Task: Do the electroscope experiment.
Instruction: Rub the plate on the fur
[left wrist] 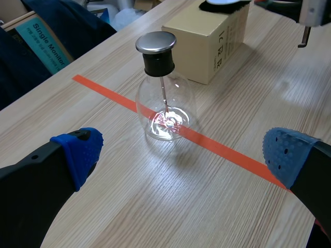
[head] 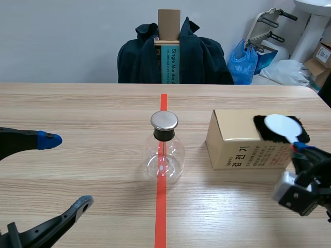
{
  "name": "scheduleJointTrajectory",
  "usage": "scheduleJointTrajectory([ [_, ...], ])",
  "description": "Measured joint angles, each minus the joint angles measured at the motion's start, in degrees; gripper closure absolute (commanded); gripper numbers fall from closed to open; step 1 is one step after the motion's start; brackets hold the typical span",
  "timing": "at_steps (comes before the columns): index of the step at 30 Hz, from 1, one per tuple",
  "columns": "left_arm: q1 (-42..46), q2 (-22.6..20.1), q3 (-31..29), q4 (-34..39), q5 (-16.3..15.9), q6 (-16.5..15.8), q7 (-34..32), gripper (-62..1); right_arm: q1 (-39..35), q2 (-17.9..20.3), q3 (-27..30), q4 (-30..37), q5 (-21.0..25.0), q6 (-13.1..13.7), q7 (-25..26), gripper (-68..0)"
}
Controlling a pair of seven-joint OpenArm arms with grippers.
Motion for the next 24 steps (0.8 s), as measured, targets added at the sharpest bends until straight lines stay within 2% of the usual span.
scheduleJointTrajectory([
  [1, 0.02, 0.0, 0.0, 0.0, 0.0, 0.0, 0.0, -62.3, 0.02, 0.2, 0.22, 0.0, -0.07, 0.66, -1.6, -0.8],
  [2, 0.02, 0.0, 0.0, 0.0, 0.02, -0.02, 0.02, -62.3, 0.0, 0.7, 0.63, 0.0, -0.46, 2.23, 0.28, -0.8],
  [3, 0.02, 0.0, 0.0, 0.0, 0.02, -0.02, 0.0, -62.3, -0.02, 1.31, 0.96, 0.0, -1.62, 3.89, 4.48, -0.8],
  [5, 0.02, 0.0, 0.0, 0.0, 0.0, 0.0, 0.0, -62.3, 0.0, 1.77, 0.94, 0.0, -2.54, 4.57, 12.96, -0.8],
  [6, 0.02, 0.0, 0.0, 0.0, 0.0, -0.02, 0.02, -62.3, 0.0, 1.64, 0.57, 0.0, -2.54, 4.39, 13.64, -0.8],
  [8, 0.02, 0.0, 0.0, 0.0, 0.0, 0.0, 0.02, -62.3, -0.02, 0.94, -0.17, 0.0, -2.21, 2.91, 8.76, -0.8],
  [10, 0.02, 0.02, 0.0, 0.0, 0.0, -0.02, 0.0, -62.3, 0.02, 0.46, -0.37, 0.0, -1.27, 2.38, -0.22, -0.8],
  [11, 0.02, 0.0, 0.0, 0.0, 0.0, -0.02, 0.0, -62.3, 0.02, 0.68, -0.26, 0.0, -0.98, 2.38, -1.73, -0.8],
  [12, 0.02, 0.0, 0.0, 0.0, 0.02, 0.0, 0.02, -62.3, -0.02, 1.18, 0.09, 0.0, -1.11, 2.45, -0.2, -0.8],
  [15, 0.02, 0.0, 0.0, 0.0, 0.0, 0.0, 0.0, -62.3, 0.02, 2.25, 0.46, 0.0, -2.05, 3.02, 12.61, -0.8],
  [16, 0.02, 0.0, 0.0, 0.0, 0.02, -0.02, 0.02, -62.3, 0.02, 2.08, 0.26, 0.0, -2.21, 2.95, 13.53, -0.8],
  [17, 0.02, 0.0, 0.0, 0.0, 0.0, 0.0, 0.0, -62.3, 0.0, 1.7, 0.0, 0.0, -2.51, 1.86, 12.04, -0.8],
  [18, 0.02, 0.0, 0.0, 0.0, 0.02, 0.0, 0.02, -62.3, -0.13, 1.14, -0.17, 0.0, -2.49, -0.04, 7.54, -0.8],
  [19, 0.02, 0.0, 0.0, 0.0, 0.0, 0.0, 0.0, -62.3, -0.13, 0.61, -0.33, 0.0, -2.01, -1.09, 1.01, -0.8],
  [21, 0.02, 0.0, 0.0, 0.0, 0.0, 0.0, 0.02, -62.3, -0.02, 0.68, -0.15, 0.0, -1.01, -0.42, -3.61, -0.8],
  [22, 0.02, 0.0, 0.0, 0.0, 0.02, 0.0, 0.02, -62.3, -0.04, 1.14, 0.2, -0.02, -1.16, 0.85, -1.27, -0.8],
  [23, 0.02, 0.0, 0.0, 0.0, 0.0, -0.02, 0.0, -62.3, -0.02, 1.55, 0.44, -0.02, -1.92, 1.84, 3.65, -0.8],
  [24, 0.02, 0.0, 0.0, 0.0, 0.0, 0.0, 0.0, -62.3, -0.02, 1.79, 0.42, 0.0, -2.38, 1.66, 9.05, -0.8],
])
